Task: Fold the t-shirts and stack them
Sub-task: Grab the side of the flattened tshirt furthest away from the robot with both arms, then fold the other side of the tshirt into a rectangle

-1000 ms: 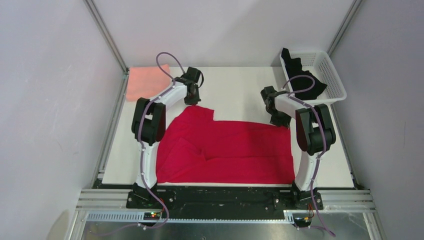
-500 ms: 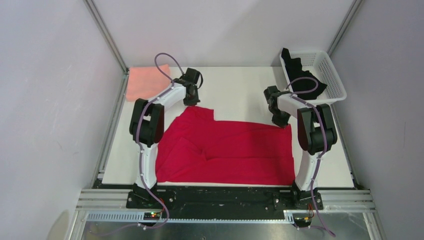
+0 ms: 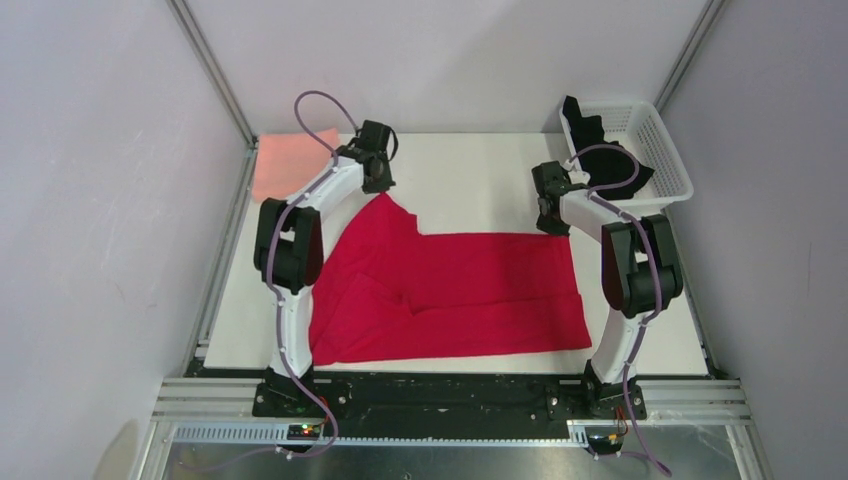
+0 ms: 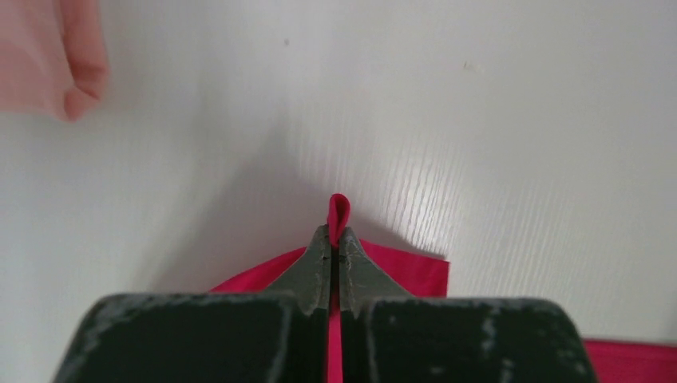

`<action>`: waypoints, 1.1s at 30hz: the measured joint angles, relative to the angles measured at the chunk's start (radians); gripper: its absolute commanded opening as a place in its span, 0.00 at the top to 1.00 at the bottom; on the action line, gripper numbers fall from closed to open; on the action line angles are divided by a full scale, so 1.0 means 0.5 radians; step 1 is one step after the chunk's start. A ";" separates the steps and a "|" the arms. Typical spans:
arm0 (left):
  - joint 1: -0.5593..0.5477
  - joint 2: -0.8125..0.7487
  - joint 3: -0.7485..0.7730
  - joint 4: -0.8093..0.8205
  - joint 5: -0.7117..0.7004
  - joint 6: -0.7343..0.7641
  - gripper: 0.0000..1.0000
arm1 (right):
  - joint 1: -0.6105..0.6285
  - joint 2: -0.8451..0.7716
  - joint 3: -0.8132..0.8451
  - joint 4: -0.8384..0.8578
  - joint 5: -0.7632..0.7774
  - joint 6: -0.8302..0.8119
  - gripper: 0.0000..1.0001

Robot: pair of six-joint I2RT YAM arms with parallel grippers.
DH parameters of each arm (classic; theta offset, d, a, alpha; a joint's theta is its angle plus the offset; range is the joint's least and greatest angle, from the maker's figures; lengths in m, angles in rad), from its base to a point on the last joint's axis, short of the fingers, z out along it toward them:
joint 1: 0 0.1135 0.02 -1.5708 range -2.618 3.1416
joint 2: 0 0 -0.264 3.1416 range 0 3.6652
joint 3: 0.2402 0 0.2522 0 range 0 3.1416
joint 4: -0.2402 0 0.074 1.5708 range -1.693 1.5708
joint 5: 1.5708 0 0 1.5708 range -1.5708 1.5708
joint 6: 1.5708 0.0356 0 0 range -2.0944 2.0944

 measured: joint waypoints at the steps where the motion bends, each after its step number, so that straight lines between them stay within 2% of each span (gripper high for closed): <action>1: 0.008 0.006 0.025 0.004 0.002 0.001 1.00 | -0.004 -0.002 0.000 0.032 -0.008 -0.014 1.00; 7: 0.032 0.022 0.068 0.044 0.026 0.001 1.00 | -0.012 -0.010 0.000 0.075 -0.018 -0.044 1.00; 13: 0.011 -0.140 -0.297 0.114 0.034 0.000 1.00 | 0.057 -0.116 -0.018 0.029 0.011 -0.049 1.00; 17: -0.044 -0.401 -0.664 0.150 0.027 -0.006 1.00 | 0.132 -0.283 -0.115 -0.002 0.036 -0.042 1.00; 26: -0.267 -1.128 -1.312 0.266 -0.109 -0.076 1.00 | 0.277 -0.731 -0.430 -0.127 0.098 0.006 1.00; 33: -0.357 -1.628 -1.759 0.267 -0.191 -0.142 1.00 | 0.362 -1.048 -0.636 -0.223 0.115 0.050 1.00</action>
